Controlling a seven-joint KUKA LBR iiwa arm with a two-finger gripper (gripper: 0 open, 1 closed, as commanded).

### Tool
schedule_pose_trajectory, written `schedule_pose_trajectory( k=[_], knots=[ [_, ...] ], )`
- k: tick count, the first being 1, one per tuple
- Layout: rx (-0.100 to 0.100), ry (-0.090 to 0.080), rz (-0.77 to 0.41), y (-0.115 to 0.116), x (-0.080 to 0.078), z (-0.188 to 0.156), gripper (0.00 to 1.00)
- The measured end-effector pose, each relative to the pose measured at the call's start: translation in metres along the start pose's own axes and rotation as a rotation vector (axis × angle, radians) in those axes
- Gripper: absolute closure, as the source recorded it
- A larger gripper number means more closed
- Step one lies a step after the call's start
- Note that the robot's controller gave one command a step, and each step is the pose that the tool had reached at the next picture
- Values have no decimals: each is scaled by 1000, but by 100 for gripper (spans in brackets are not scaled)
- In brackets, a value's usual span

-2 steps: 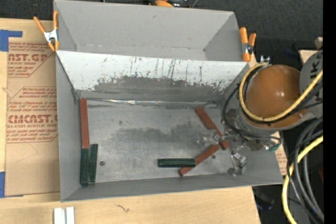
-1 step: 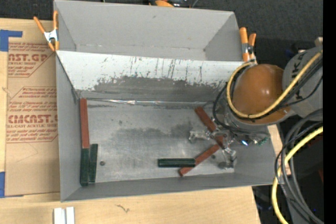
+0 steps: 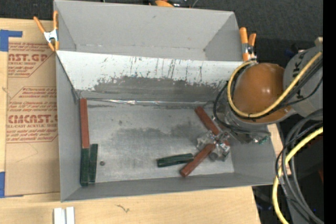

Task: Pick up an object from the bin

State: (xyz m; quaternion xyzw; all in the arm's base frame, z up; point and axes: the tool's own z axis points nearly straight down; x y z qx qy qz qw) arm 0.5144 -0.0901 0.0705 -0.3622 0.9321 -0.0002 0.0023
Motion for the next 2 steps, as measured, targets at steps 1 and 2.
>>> schedule_pose_trajectory(
  k=[1,2],
  knots=[
    [4,-5,-96,10,31,-1,100],
    [5,-2,-55,-7,27,-135,100]
  ],
)
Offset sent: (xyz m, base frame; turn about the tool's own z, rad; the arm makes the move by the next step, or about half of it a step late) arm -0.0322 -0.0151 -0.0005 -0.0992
